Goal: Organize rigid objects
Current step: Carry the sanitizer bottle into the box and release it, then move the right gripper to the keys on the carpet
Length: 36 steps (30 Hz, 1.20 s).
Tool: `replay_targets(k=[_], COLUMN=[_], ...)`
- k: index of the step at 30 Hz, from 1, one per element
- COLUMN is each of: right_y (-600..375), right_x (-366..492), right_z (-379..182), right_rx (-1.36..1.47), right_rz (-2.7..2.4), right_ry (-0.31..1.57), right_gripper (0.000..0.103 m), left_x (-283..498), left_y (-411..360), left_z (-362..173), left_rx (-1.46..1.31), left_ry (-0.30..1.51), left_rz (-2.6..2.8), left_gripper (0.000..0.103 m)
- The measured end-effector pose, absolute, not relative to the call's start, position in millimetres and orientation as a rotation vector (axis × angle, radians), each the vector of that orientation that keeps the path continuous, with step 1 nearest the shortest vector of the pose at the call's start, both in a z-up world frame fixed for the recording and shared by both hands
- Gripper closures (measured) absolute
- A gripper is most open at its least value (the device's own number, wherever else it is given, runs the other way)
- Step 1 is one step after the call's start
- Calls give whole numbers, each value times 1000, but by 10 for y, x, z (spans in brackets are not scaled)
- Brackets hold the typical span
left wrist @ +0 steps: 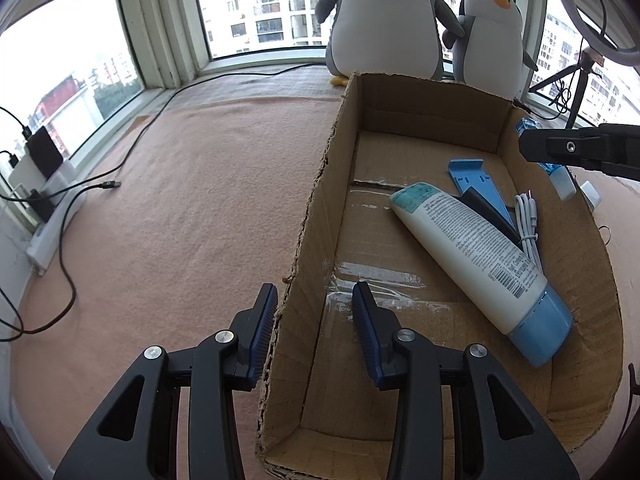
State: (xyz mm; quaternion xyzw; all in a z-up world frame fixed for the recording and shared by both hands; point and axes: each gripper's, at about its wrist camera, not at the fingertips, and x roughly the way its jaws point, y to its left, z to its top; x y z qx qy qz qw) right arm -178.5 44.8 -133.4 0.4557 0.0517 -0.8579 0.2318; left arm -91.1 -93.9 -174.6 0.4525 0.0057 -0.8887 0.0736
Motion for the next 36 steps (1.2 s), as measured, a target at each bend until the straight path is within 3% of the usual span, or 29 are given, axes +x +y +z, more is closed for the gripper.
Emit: replay_targets(k=[3,6,7,24,36], right_y=[406,379,381,576,1196], right_x=[-1769,-1732,-1717,-1632,-1436], right_z=[-1374,-1367,-1354,-1237,-1131], right_rx=[1252,1235,1223,1207,1226], right_rz=[-2353,-2360,-2370,-2402,-2464], right_ry=[173,194,200,127,-24], right_gripper=[71,42,40,40,40], left_x=[-910,-910,-907,-904,-899], left_y=[-940,-936,-934,-917,-921], left_z=[-1746,-1746,-1748,-1751,-1748], left_rx=[1359,1360,1360,1355,1355], left_ry=[17,18,18,13,10], left_rz=[-2669,-2670,-2671,-2670,-2670], left_gripper=[66,67,68,68,68])
